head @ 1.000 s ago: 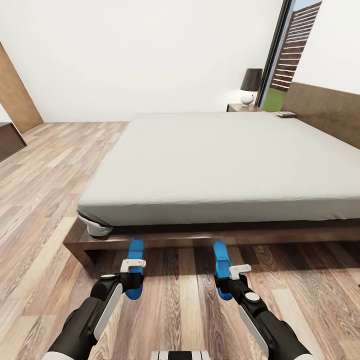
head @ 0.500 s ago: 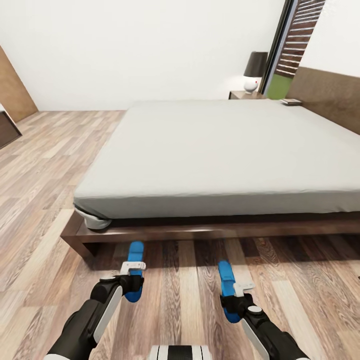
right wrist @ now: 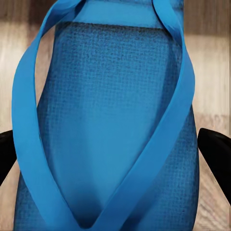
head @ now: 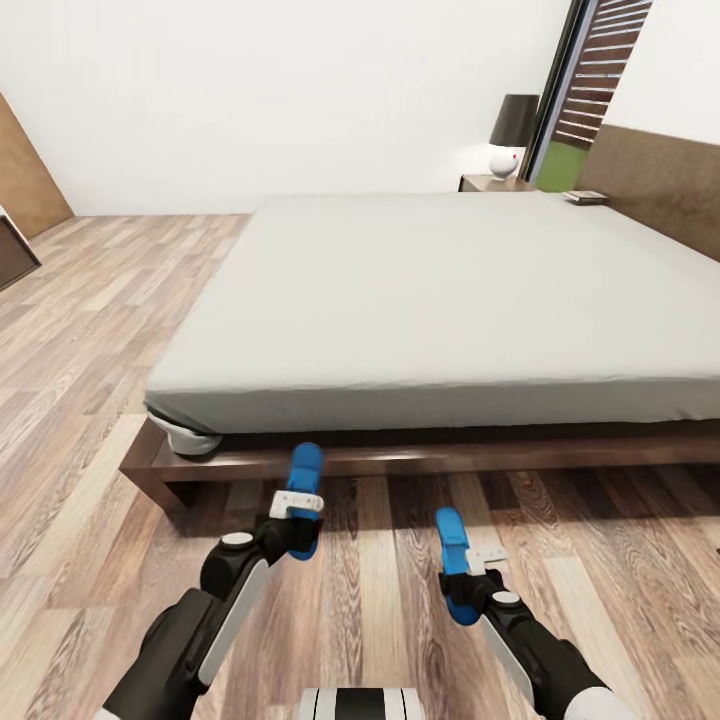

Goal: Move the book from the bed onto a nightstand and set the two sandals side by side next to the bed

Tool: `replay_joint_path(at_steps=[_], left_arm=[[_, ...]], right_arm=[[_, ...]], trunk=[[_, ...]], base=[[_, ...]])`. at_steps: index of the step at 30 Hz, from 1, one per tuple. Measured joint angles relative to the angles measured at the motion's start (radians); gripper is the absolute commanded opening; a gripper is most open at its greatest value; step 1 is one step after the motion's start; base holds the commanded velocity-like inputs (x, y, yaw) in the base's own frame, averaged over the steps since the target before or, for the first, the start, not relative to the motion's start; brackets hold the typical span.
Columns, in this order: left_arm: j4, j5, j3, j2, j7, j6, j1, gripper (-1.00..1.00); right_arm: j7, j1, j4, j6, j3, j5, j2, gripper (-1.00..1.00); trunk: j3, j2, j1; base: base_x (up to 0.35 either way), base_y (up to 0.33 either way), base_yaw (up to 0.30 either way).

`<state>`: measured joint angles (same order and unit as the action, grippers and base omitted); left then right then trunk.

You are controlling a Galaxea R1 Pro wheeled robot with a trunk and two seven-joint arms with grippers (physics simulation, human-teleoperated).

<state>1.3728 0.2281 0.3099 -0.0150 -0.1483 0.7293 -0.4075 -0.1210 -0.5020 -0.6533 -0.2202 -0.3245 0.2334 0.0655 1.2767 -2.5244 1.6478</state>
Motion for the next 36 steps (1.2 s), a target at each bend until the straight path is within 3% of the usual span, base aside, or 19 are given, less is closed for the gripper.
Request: replay_joint_path(at_steps=[18,25,30,32,36], left_arm=[[0.005,-0.004,0.014,0.009,-0.002,-0.006,0.000,-1.00],[0.002,-0.003,0.014,0.005,-0.002,-0.005,0.011,-1.00],[0.003,-0.005,0.014,0.006,-0.002,-0.005,0.018,-1.00],[-0.013,-0.007,0.014,0.004,-0.003,-0.005,0.018,-1.00],[-0.122,-0.006,0.013,0.000,-0.002,-0.007,0.018,-1.00]], right_arm=[[-0.003,-0.011,0.015,0.009,-0.005,-0.004,-0.003,-1.00],[-0.002,-0.028,0.028,0.005,-0.005,-0.004,-0.002,-1.00],[-0.001,-0.109,0.112,0.012,-0.004,-0.002,-0.003,-1.00],[-0.001,-0.124,0.123,0.014,-0.005,0.000,-0.005,-1.00],[-0.001,-0.132,0.125,0.015,-0.006,-0.006,-0.018,-1.00]], trunk=[[0.000,0.000,0.000],[0.027,-0.002,0.003],[0.046,-0.003,0.005],[0.046,-0.003,0.005],[0.046,-0.003,0.005]], base=[[0.054,0.052,0.000],[0.001,0.000,0.000],[0.000,0.000,0.000],[0.000,0.000,0.000],[0.000,0.000,0.000]])
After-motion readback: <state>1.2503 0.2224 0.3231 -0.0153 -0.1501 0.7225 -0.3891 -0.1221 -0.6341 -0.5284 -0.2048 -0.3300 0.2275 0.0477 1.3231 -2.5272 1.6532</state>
